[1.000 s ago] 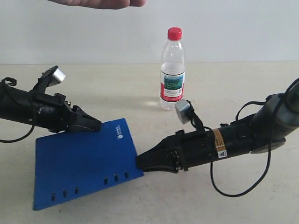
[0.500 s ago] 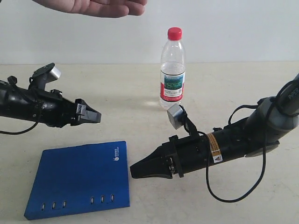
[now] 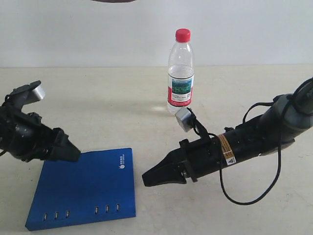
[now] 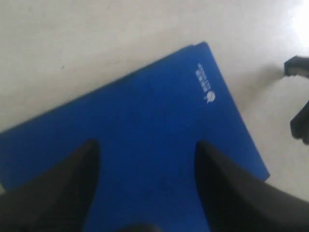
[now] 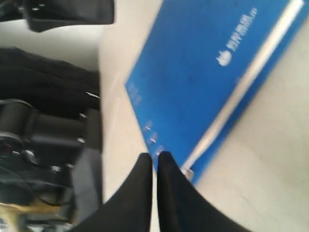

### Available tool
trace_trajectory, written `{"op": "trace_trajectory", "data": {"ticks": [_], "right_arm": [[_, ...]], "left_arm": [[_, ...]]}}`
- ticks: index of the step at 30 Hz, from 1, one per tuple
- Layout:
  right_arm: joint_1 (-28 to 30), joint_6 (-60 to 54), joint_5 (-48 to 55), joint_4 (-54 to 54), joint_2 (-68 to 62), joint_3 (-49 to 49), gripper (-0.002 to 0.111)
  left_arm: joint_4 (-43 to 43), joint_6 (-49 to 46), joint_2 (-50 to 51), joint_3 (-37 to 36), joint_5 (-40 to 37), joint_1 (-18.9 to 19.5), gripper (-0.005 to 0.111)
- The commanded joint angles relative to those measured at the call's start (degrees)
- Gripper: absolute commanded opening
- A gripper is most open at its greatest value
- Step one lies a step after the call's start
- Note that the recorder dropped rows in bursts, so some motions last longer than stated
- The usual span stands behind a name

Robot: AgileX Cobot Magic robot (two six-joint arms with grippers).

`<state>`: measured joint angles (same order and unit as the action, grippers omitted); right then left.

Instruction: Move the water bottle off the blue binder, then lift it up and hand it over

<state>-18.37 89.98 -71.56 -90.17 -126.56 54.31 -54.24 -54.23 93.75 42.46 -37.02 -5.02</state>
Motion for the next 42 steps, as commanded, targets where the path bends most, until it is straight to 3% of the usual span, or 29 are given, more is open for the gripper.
{"op": "trace_trajectory", "data": {"ticks": [1,10,17,23,26,29,32,42], "right_arm": [[0.5,4.3,12.6,-9.2,7.6,0.3,0.000],[-0.1,7.1,24.4,-9.8,28.0,-3.3,0.000],[-0.1,7.5,29.7,-9.8,34.4,-5.6,0.000],[-0.1,12.4,29.6,-9.8,34.4,-5.6,0.004],[-0.1,13.1,29.0,-9.8,33.3,-5.7,0.022],[-0.1,14.3,29.6,-9.8,31.7,-5.7,0.046],[0.1,15.7,31.1,-9.8,29.8,-5.7,0.060],[0.1,16.5,25.0,-9.8,29.0,-5.7,0.059]], "left_arm": [[9.9,10.3,-1.4,-3.5,4.3,-0.2,0.056],[13.8,17.9,-1.4,-9.9,13.2,-0.2,0.056],[10.2,16.9,-1.4,-11.8,10.2,-0.2,0.056],[-16.3,-7.7,-1.4,-11.9,0.2,-0.2,0.056],[-32.2,-19.6,-1.4,-11.9,-7.1,-0.2,0.056],[-41.5,-25.3,-1.4,-11.9,-14.3,-0.2,0.056],[-43.7,-26.6,-1.4,-11.9,-16.4,-0.2,0.056],[-41.0,-35.2,-1.4,-11.9,-5.2,-0.2,0.056]]}}
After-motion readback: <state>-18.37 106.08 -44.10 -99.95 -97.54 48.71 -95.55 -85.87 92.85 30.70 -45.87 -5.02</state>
